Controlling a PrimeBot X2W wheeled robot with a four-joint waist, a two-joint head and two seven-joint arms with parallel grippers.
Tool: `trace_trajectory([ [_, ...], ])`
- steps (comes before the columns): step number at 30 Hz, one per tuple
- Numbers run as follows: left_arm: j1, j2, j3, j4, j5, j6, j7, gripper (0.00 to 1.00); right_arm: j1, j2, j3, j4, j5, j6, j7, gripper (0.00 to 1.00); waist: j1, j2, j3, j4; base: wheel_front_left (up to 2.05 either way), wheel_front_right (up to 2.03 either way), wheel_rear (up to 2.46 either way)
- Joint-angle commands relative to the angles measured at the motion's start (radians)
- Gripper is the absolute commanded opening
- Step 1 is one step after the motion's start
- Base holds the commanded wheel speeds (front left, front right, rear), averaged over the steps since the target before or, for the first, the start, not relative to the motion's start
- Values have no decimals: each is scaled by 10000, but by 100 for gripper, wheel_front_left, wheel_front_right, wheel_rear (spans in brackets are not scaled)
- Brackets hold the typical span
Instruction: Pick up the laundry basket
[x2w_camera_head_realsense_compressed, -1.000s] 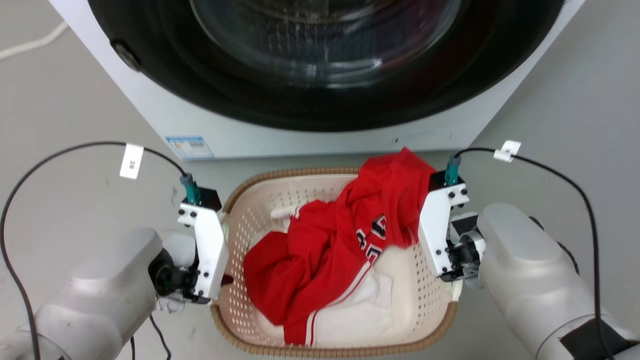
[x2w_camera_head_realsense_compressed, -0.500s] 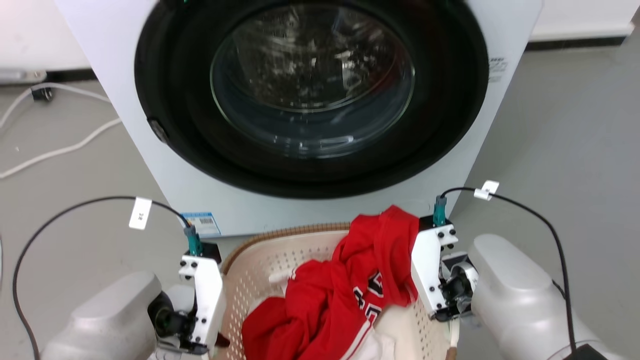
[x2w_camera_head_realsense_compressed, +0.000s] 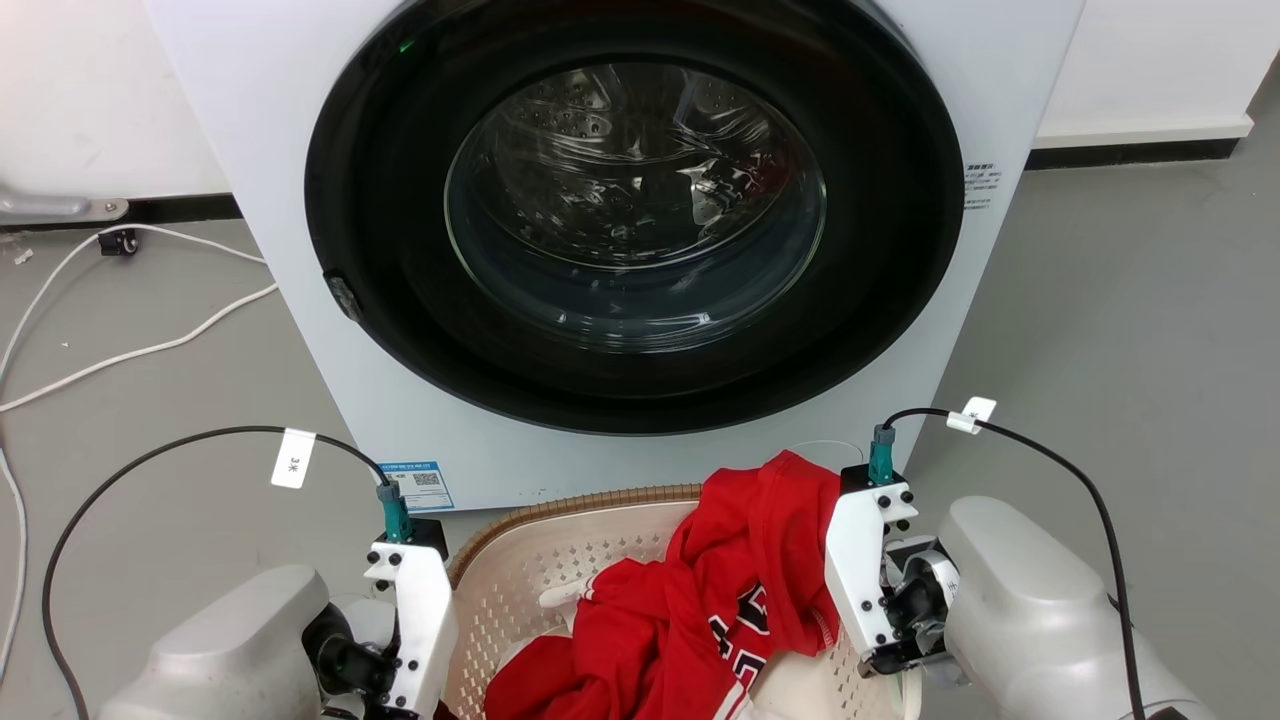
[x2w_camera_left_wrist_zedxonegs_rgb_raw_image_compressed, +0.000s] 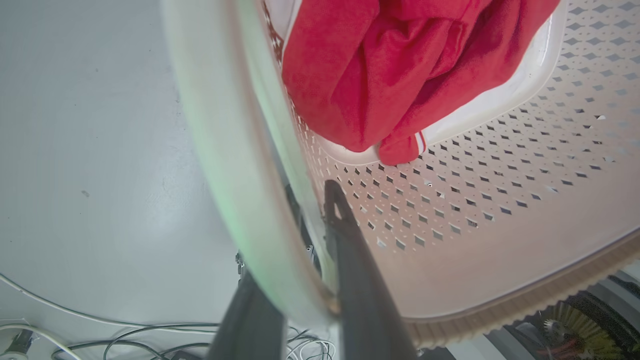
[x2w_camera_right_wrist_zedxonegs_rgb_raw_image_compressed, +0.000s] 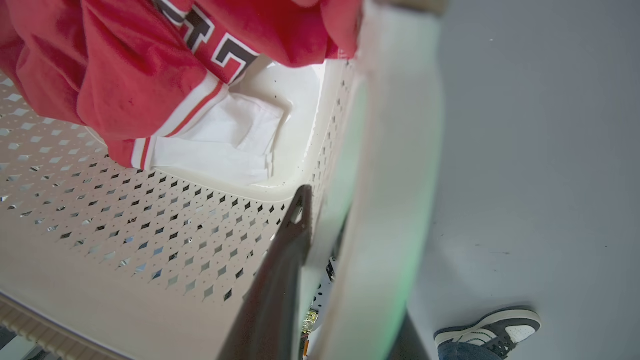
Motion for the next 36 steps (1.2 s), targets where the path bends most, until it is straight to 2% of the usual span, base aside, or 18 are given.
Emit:
trace_trajectory([
  [1,89,237,-72,140,75,25,139,0,25,-263,51,49,46,0,-41,0,2,0,18,-10,0,0,0],
  [36,-215,93,-33,370,-132,25,444,0,-286,-243,790,352,930,0,-257,0,2,0,8,22,0,0,0],
])
